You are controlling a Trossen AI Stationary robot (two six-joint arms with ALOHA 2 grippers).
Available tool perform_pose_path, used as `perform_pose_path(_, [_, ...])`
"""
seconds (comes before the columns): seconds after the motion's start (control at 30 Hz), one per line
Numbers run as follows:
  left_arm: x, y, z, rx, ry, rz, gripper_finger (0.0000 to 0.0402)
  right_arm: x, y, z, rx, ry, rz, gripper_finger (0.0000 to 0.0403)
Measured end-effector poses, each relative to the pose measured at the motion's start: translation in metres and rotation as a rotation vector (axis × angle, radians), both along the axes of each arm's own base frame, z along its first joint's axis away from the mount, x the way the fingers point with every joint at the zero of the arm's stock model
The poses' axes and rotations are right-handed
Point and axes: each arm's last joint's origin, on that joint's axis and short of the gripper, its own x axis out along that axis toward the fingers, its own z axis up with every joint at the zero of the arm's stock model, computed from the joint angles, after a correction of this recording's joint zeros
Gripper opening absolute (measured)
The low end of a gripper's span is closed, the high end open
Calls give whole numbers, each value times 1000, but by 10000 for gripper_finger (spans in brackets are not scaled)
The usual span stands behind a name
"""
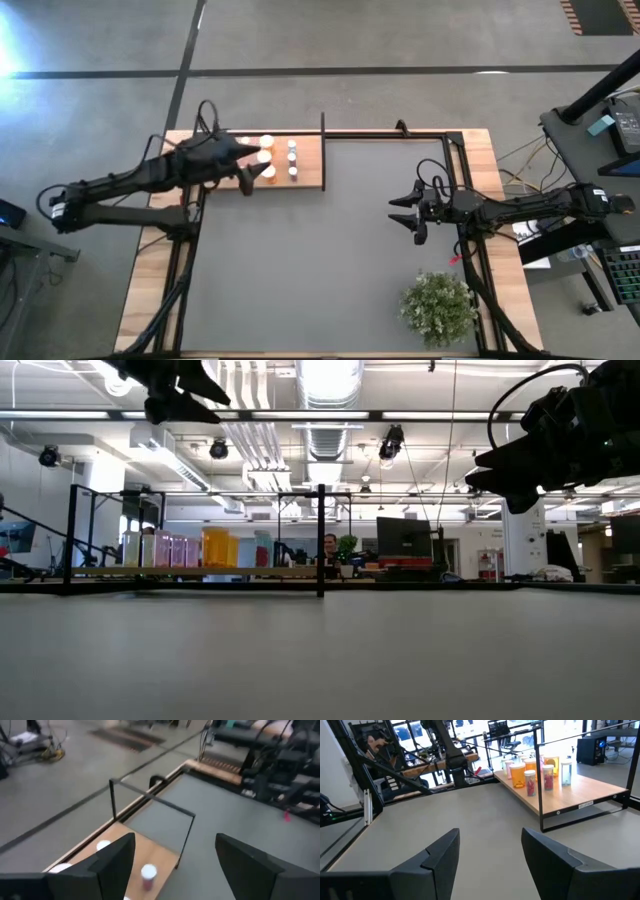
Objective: Pick and place medicine bottles onto shelf by color
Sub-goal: Return to Home Position
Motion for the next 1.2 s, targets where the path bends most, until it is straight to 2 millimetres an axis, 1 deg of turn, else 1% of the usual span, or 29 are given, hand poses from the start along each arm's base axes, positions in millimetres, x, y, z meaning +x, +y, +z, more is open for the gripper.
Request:
perform_pose_path(0.1, [-6,-3,-12,13,-94,-38,260,0,0,0,0,0,0,203])
perform_pose_path(0.33, [-17,-9,-50,53,-266,-102,260,0,0,0,0,0,0,203])
perform_pose_path(0.53, [-29,-14,-75,61,-321,-164,260,0,0,0,0,0,0,203])
perform_pose_path(0.83, [-41,-19,-111,96,-435,-228,260,0,0,0,0,0,0,203])
perform_pose_path(1.03, [-51,-22,-128,130,-522,-240,260,0,0,0,0,0,0,203])
perform_pose_path(1.2, [-58,-24,-133,150,-576,-242,260,0,0,0,0,0,0,203])
